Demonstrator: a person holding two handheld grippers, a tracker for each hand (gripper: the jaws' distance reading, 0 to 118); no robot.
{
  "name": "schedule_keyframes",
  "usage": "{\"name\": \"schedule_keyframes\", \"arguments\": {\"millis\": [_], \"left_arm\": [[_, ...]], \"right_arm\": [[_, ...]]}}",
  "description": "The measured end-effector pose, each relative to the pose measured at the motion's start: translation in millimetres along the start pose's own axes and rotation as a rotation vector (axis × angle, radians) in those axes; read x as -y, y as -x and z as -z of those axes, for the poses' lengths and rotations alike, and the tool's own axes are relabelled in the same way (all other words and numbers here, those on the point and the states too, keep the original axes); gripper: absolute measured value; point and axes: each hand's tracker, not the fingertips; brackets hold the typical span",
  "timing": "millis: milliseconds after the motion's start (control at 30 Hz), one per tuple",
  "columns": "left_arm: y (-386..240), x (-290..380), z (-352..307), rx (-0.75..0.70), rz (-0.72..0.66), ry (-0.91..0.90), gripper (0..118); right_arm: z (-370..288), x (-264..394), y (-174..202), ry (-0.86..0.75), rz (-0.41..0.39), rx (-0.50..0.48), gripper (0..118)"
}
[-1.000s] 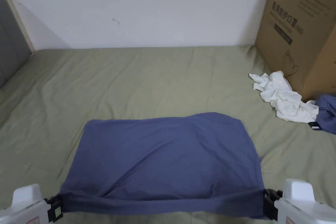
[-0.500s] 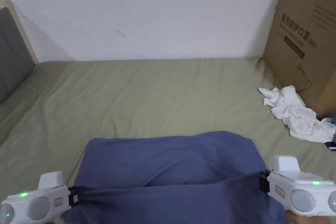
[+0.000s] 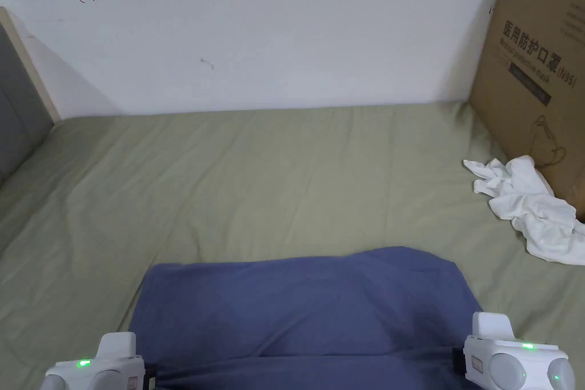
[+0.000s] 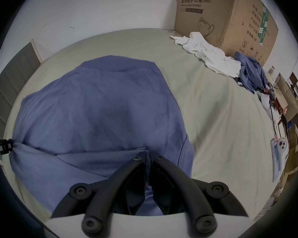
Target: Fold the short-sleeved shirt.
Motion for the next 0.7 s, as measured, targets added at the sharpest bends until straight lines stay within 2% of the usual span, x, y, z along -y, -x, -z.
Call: {"name": "schedule_keyframes", "arguments": {"millis": [33,67,100,133,167,200,367,500,667,700], "left_arm": [[-0.4,-0.4,-4.7,0.004,-0.004,-0.007,32],[1.3,-1.7,-11.8,0.008,-0.01,-0.022,51],[0.7,-3.5,-20.4,0.016,-0.026,-0.045,78],[-1.0,-5.3,-31.2,0.033,-0.039,-0.08,92],[-3.3,-7.1,-45.4,0.05,-0.046,-0.127,98],[-5.7,-9.4,-65.3,0.063,-0.048,-0.189,98],[-17.3,-10.3,-148.8,0.126,-0.06,-0.453,98],[-26.0,5.0,-208.2,0.125,-0.079,-0.657,98],[-35.5,29.0,-247.5,0.089,-0.073,-0.8,95],[-37.6,33.6,-252.3,0.095,-0.061,-0.816,91]], "right_arm": [[-6.9,-0.8,-0.4,-0.012,0.007,-0.008,8],[-16.2,-1.3,-0.1,-0.032,0.021,-0.02,17],[-29.1,-3.0,0.3,-0.062,0.029,-0.025,42],[-43.8,-7.2,0.5,-0.099,0.029,-0.045,66],[-60.8,-9.6,1.1,-0.144,0.027,-0.056,83],[-80.8,-11.2,2.2,-0.199,0.031,-0.066,91],[-167.4,-16.5,-7.9,-0.444,0.028,-0.116,90],[-217.4,-6.4,-16.2,-0.616,-0.007,-0.083,90],[-251.5,19.3,-6.3,-0.733,-0.037,-0.029,90],[-254.0,23.8,-4.9,-0.736,-0.035,-0.019,90]]}}
